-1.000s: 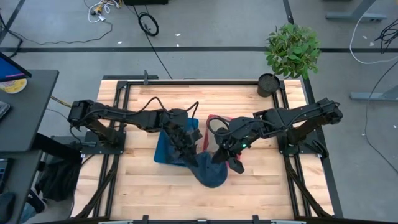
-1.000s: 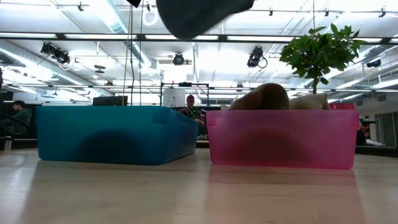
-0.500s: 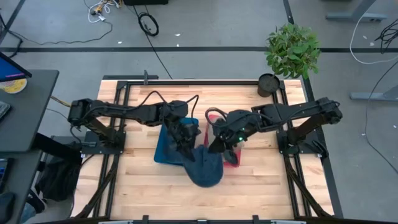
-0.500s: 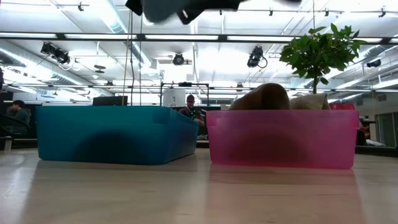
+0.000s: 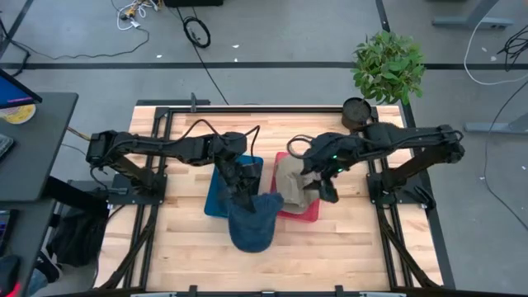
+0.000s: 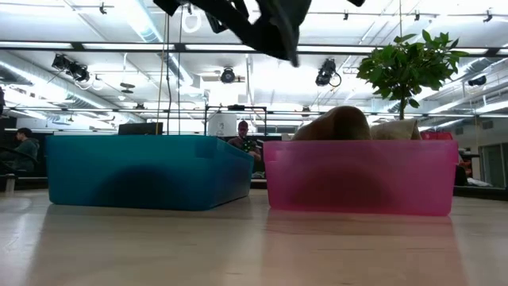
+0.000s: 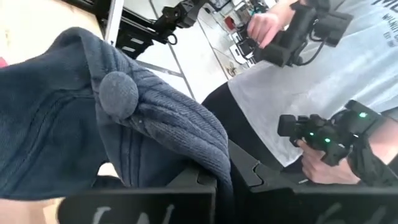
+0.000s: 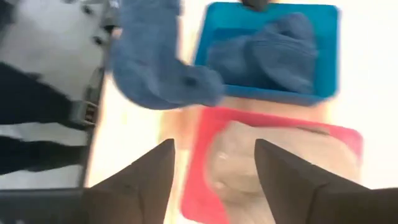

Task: Pick & Place hat
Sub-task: Put the blue cap into the blue bin

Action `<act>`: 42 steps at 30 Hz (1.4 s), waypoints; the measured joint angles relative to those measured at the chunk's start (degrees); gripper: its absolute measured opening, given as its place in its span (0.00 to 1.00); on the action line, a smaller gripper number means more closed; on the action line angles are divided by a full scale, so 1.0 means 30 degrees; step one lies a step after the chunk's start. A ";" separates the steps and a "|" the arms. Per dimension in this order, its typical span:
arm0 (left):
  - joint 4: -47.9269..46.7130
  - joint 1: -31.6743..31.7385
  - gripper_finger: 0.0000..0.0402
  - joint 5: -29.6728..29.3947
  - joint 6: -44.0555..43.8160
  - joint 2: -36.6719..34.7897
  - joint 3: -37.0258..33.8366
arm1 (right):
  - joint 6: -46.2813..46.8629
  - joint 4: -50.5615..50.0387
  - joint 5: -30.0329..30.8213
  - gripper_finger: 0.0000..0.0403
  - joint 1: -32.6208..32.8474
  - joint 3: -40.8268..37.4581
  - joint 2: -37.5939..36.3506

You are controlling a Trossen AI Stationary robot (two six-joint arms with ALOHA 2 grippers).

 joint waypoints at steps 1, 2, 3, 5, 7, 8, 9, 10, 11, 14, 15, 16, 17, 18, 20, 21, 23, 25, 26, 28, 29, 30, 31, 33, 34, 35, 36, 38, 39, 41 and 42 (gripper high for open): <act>0.0007 -0.0090 0.01 -0.0236 -0.0026 0.0000 0.0000 | -0.0134 -0.0421 0.0540 0.56 -0.0071 0.0000 -0.0264; 0.0013 -0.0179 0.01 -0.0367 -0.0106 0.0000 0.0000 | -0.0170 -0.0739 0.1092 0.58 -0.0116 0.0000 -0.0497; 0.0022 -0.0238 0.01 -0.0466 -0.0296 0.0000 0.0000 | -0.0168 -0.0954 0.1596 0.59 -0.0149 0.0000 -0.0718; -0.0149 -0.0323 0.01 -0.0574 -0.0465 0.0000 0.0000 | -0.0270 -0.1052 0.2338 0.60 -0.0153 0.0000 -0.1152; -0.0522 -0.0264 0.01 -0.0624 -0.0456 -0.0094 0.0000 | -0.0420 -0.0933 0.3123 0.59 -0.0145 0.0000 -0.1554; -0.1125 -0.0172 0.01 -0.0711 -0.0422 -0.0332 -0.0020 | -0.0528 -0.0941 0.3427 0.59 -0.0145 0.0000 -0.1747; -0.1433 -0.0049 0.01 -0.0691 -0.0377 -0.0514 -0.0031 | -0.0610 -0.0968 0.3647 0.58 -0.0145 0.0000 -0.1912; -0.1567 0.0069 0.01 -0.0695 -0.0358 -0.0691 0.0016 | -0.0635 -0.0997 0.3767 0.58 -0.0145 0.0000 -0.2097; -0.2204 0.0185 0.01 -0.0775 -0.0301 -0.1025 0.0009 | -0.0651 -0.0976 0.3885 0.57 -0.0145 0.0000 -0.2242; -0.3387 0.0499 0.01 -0.0844 0.0432 -0.1939 -0.0015 | -0.0663 -0.0792 0.3923 0.55 -0.0152 0.0000 -0.2600; -0.4024 0.0605 0.01 -0.0943 0.0779 -0.2317 -0.0015 | -0.0673 -0.0776 0.4000 0.54 -0.0190 0.0000 -0.2637; -0.4352 0.0711 0.01 -0.1093 0.1114 -0.2681 -0.0015 | -0.0684 -0.0725 0.4190 0.53 -0.0248 0.0000 -0.2655; -0.4764 0.0813 0.01 -0.1250 0.1451 -0.3004 -0.0015 | -0.0689 -0.0632 0.4500 0.53 -0.0301 0.0000 -0.2643; -0.5180 0.0933 0.01 -0.1337 0.1743 -0.3275 -0.0008 | -0.0692 -0.0609 0.4749 0.52 -0.0370 -0.0003 -0.2625; -0.6194 0.1208 0.01 -0.1512 0.2552 -0.3832 -0.0007 | -0.0668 -0.0166 0.5365 0.51 -0.0577 -0.0007 -0.2542; -0.6441 0.1351 0.01 -0.1502 0.3011 -0.3992 -0.0002 | -0.0541 0.0289 0.5646 0.51 -0.0703 -0.0007 -0.2476; -0.7495 0.1721 0.01 -0.1576 0.3950 -0.4369 -0.0002 | -0.0274 0.1066 0.5762 0.50 -0.0942 -0.0007 -0.2270; -0.8178 0.2090 0.01 -0.1561 0.4617 -0.4421 0.0015 | -0.0039 0.2067 0.5778 0.49 -0.1129 -0.0007 -0.2115; -0.8733 0.2273 0.01 -0.1526 0.4955 -0.4395 0.0007 | 0.0068 0.2443 0.5778 0.49 -0.1210 -0.0007 -0.2047; -0.9450 0.2653 0.01 -0.1143 0.5646 -0.4256 -0.0015 | 0.0223 0.3102 0.5776 0.49 -0.1327 -0.0007 -0.1869; -0.9627 0.2841 0.01 -0.0759 0.6044 -0.4189 -0.0015 | 0.0239 0.3365 0.5769 0.49 -0.1378 -0.0007 -0.1784; -1.0047 0.3091 0.01 -0.0454 0.6417 -0.4175 -0.0015 | 0.0245 0.3483 0.5769 0.49 -0.1399 -0.0007 -0.1704; -1.0475 0.3367 0.01 -0.0224 0.6762 -0.4175 -0.0015 | 0.0245 0.3608 0.5775 0.49 -0.1413 -0.0007 -0.1614; -1.1168 0.3881 0.01 0.0028 0.7588 -0.4175 -0.0015 | 0.0216 0.3845 0.5773 0.49 -0.1406 -0.0007 -0.1478; -1.1584 0.4163 0.01 0.0211 0.8007 -0.4175 -0.0015 | 0.0213 0.3817 0.5771 0.49 -0.1406 -0.0007 -0.1388; -1.1890 0.4441 0.01 0.0456 0.8351 -0.4165 -0.0015 | 0.0201 0.3819 0.5776 0.49 -0.1406 -0.0007 -0.1282; -1.1997 0.4675 0.01 0.0701 0.8602 -0.4160 -0.0015 | 0.0186 0.3816 0.5769 0.49 -0.1406 -0.0007 -0.1171; -1.1999 0.5023 0.01 0.1011 0.8991 -0.4099 -0.0007 | 0.0107 0.3808 0.5774 0.49 -0.1406 -0.0007 -0.0974; -1.2021 0.5162 0.01 0.1079 0.9185 -0.4055 -0.0007 | -0.0010 0.3820 0.5772 0.49 -0.1406 -0.0007 -0.0896; -1.2194 0.5413 0.01 0.1072 1.0024 -0.4029 -0.0007 | -0.0154 0.3818 0.5776 0.49 -0.1408 -0.0007 -0.0701; -1.2201 0.5529 0.01 0.1098 1.0489 -0.4029 -0.0007 | -0.0172 0.3880 0.5775 0.49 -0.1435 -0.0007 -0.0581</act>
